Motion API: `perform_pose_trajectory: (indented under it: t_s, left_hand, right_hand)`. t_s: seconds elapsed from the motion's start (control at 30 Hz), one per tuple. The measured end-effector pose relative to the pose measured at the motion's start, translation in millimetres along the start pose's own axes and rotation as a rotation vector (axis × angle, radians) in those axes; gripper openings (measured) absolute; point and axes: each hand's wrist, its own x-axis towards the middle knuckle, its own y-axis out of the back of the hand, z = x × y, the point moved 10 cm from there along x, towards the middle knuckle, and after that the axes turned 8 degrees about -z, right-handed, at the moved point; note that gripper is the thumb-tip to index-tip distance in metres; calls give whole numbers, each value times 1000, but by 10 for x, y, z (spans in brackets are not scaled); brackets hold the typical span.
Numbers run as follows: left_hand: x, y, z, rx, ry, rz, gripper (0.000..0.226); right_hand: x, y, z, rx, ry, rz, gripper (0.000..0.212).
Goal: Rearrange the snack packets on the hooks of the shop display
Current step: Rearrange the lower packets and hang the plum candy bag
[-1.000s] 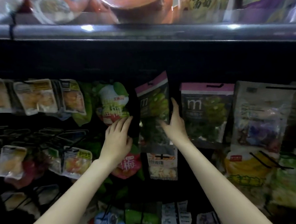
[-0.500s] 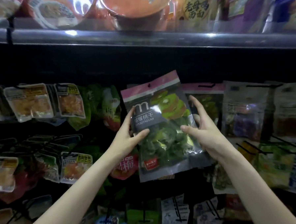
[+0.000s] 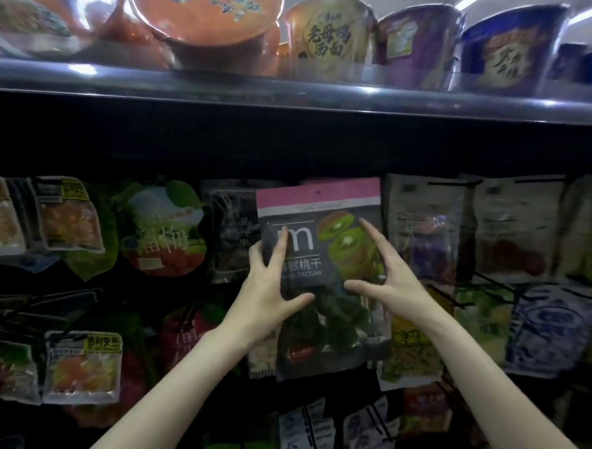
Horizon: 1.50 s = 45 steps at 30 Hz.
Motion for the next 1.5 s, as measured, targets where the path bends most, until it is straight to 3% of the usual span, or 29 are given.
perform_pose_trajectory:
  t_s: [0.2, 0.33, 0.43, 0.57, 0.67, 0.87, 1.03, 1.17, 1.33, 1.4, 1.5]
  left_hand:
    - [292, -177, 362, 186, -142, 111, 97]
    - [501, -266, 633, 314, -219, 165, 87]
    - [690, -297, 707, 346, -171, 171, 76]
    - [947, -331, 956, 601, -258, 271, 57]
    - [1179, -464, 1037, 684, -299, 207, 68]
    - [1371, -524, 813, 689, -253, 204, 66]
    - [1465, -581, 592, 789, -164, 113, 57]
    - [1462, -715, 160, 763, -20, -37, 59]
    - [1197, -857, -269, 627, 32, -196, 60]
    - [1047, -826, -428, 506, 39, -178, 57]
    - [768, -629, -575, 415, 47, -14, 51]
  right_hand:
    - [-153, 391, 198, -71, 1, 197, 84]
    - [-103, 611, 369, -9, -26, 238, 86]
    - [-25, 702, 458, 8, -14, 239, 84]
    - [49, 731, 606, 25, 3, 217, 80]
    - [99, 735, 630, 51, 41, 206, 80]
    - [215, 673, 802, 90, 9, 177, 80]
    - [466, 629, 941, -119, -84, 182, 85]
    - [647, 513, 999, -214, -114, 184, 85]
    - [756, 427, 1053, -200, -171, 100, 85]
    - [767, 383, 1072, -153, -192, 85, 85]
    - [580, 394, 1124, -371, -293, 198, 78]
